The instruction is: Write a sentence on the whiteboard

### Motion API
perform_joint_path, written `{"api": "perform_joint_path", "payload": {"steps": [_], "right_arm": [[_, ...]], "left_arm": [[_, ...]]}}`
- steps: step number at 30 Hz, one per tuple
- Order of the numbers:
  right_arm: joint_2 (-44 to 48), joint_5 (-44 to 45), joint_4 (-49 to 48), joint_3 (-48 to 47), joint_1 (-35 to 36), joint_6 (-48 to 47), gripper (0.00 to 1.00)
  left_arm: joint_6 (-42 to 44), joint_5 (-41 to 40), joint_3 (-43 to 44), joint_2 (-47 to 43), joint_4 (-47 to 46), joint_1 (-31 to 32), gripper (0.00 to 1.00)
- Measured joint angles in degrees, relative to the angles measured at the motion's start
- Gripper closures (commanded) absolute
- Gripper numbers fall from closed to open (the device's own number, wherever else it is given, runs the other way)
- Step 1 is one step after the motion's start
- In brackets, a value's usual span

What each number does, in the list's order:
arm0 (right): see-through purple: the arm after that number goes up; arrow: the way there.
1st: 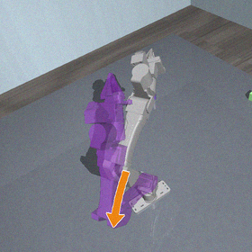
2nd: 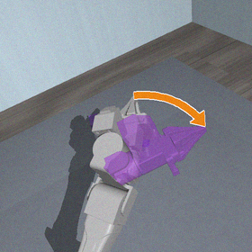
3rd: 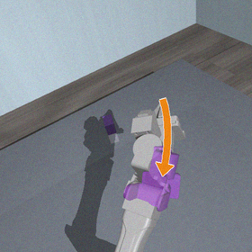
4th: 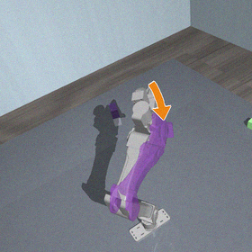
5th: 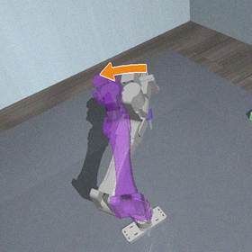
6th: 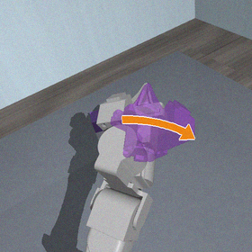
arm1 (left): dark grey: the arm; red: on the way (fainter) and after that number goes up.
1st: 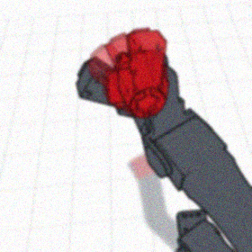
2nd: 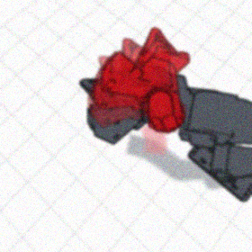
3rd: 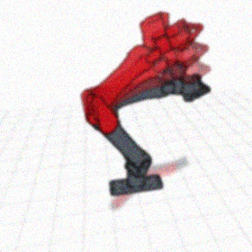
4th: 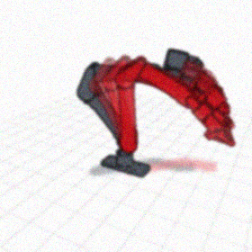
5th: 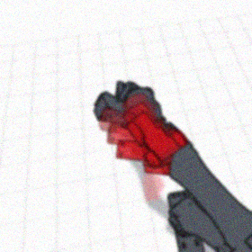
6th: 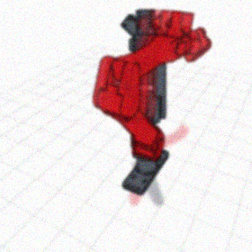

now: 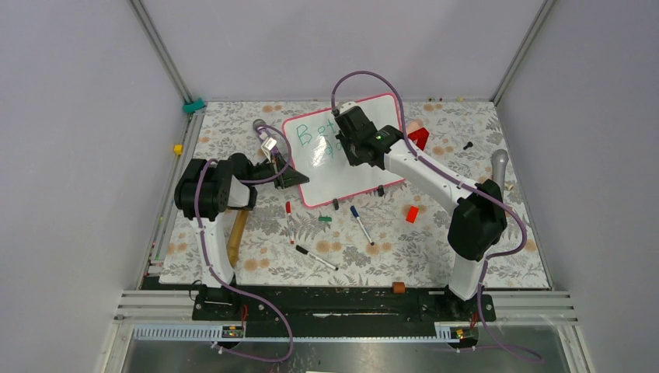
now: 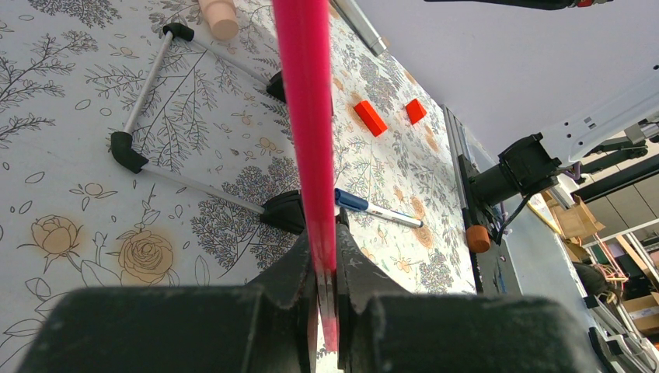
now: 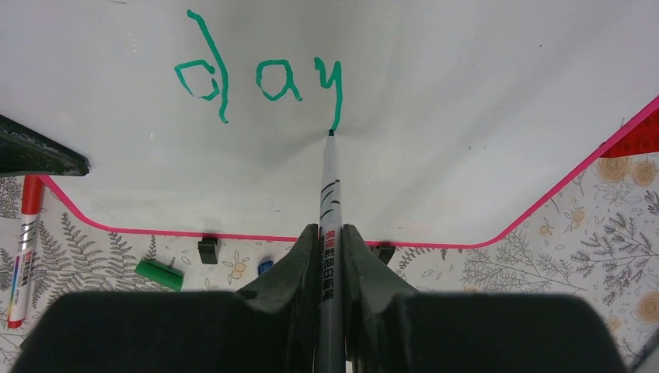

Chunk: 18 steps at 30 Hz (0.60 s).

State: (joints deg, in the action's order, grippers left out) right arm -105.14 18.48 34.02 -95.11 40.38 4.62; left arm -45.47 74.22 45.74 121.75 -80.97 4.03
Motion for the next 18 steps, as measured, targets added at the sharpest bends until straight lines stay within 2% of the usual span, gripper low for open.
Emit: {"api": "perform_joint_path", "payload": {"steps": [18], "right_arm": [[0.0,-3.06,0.42,-0.76,-0.11,0.85,1.0]], "left_arm": [[0.13,0.04,0.0,0.0,-0.02,0.0,1.0]]}}
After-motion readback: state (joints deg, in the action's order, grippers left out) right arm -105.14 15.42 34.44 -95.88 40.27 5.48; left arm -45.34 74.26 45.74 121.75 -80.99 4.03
